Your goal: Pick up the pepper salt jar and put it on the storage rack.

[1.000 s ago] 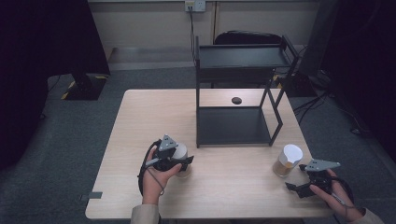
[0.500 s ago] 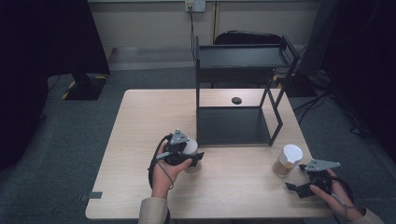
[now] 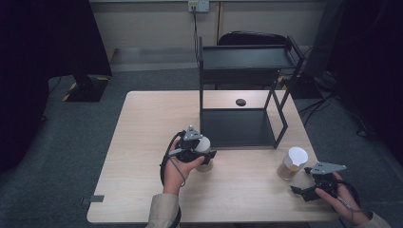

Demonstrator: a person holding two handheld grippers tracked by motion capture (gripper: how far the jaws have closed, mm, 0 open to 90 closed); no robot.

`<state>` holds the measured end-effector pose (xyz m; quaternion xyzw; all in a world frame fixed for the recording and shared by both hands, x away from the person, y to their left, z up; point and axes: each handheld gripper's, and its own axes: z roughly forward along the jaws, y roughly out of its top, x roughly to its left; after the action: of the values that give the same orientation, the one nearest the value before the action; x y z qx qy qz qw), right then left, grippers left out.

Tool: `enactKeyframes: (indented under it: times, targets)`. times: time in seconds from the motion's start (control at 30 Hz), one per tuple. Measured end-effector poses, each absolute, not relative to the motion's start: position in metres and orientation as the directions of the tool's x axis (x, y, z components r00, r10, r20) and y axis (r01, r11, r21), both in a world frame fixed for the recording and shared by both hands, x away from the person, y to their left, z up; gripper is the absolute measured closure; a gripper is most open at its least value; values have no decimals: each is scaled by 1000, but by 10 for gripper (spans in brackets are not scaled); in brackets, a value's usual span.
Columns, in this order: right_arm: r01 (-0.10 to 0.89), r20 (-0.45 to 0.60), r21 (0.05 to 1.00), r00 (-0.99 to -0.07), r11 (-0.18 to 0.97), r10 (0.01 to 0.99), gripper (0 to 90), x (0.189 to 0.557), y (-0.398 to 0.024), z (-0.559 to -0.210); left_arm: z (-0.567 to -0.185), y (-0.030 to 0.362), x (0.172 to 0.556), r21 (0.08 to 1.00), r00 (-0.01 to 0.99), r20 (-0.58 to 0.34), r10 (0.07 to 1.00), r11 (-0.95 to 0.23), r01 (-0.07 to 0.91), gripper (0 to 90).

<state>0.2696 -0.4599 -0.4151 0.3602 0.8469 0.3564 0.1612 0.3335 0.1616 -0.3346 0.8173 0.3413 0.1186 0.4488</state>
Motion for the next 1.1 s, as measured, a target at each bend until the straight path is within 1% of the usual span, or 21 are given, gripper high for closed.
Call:
enactKeyframes:
  times: [0.37,0.6,1.1]
  targets:
    - [495,-17,720,-689,486,725,0,270,-460,-415,-330,150,343,817,739,-119,663,-357,453,346]
    - [495,-17,720,-689,487,725,0,270,-460,-415,-322,143,347,814,743,-104,661,-373,446,347]
    - [495,-16,720,-688,486,725,0,270,-460,-415,-300,127,362,809,755,-113,645,-382,447,346]
